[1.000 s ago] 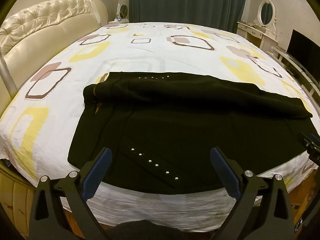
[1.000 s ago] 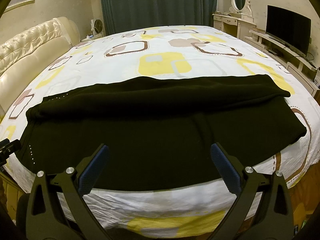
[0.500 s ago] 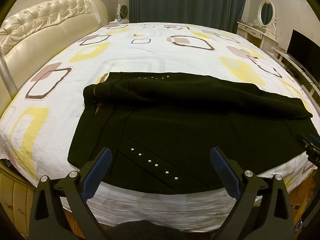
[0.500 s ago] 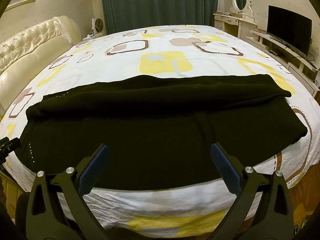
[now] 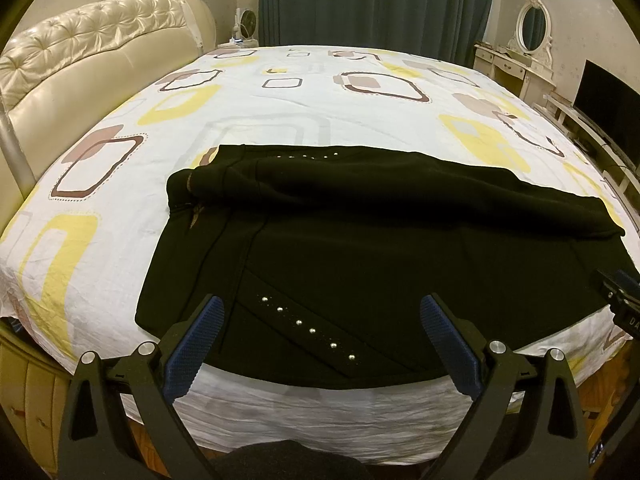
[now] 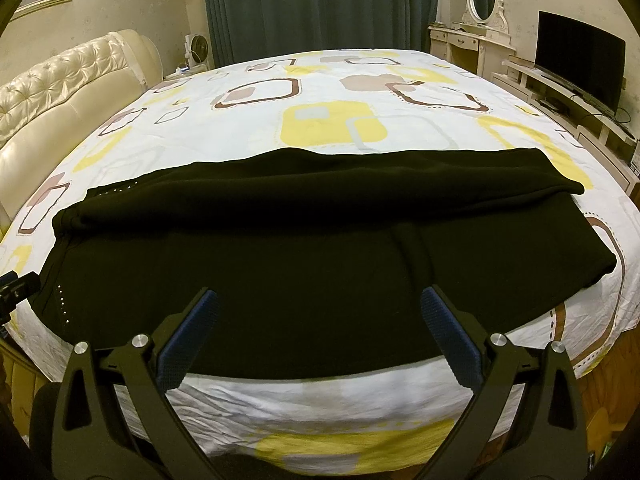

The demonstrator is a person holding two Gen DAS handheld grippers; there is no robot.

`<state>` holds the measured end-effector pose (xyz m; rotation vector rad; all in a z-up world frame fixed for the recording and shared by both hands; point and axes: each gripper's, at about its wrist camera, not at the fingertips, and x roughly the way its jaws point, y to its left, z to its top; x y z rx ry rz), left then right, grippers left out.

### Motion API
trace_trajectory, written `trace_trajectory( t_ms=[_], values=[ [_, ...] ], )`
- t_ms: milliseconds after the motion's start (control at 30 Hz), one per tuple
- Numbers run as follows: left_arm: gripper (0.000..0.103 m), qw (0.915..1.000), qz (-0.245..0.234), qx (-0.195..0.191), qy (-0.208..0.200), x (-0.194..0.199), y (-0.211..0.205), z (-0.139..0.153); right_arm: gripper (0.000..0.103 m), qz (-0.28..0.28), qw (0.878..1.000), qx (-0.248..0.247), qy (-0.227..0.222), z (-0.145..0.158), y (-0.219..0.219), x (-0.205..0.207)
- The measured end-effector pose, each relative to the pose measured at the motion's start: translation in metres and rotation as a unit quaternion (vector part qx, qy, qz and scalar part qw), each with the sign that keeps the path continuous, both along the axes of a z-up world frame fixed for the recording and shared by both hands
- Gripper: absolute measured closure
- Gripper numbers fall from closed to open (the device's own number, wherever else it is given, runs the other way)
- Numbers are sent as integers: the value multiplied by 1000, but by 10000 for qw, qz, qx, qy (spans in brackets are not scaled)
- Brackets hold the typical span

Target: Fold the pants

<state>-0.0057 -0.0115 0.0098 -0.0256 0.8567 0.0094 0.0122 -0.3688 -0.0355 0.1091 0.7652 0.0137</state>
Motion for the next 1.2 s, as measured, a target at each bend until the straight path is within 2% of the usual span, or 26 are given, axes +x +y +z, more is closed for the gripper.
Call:
trace_trajectory(
  t_ms=[1200],
  values=[
    [5,10000,15,-12,-20,-1,-1,1,2,56,10000,-9,44,-7,9,-2]
  ],
)
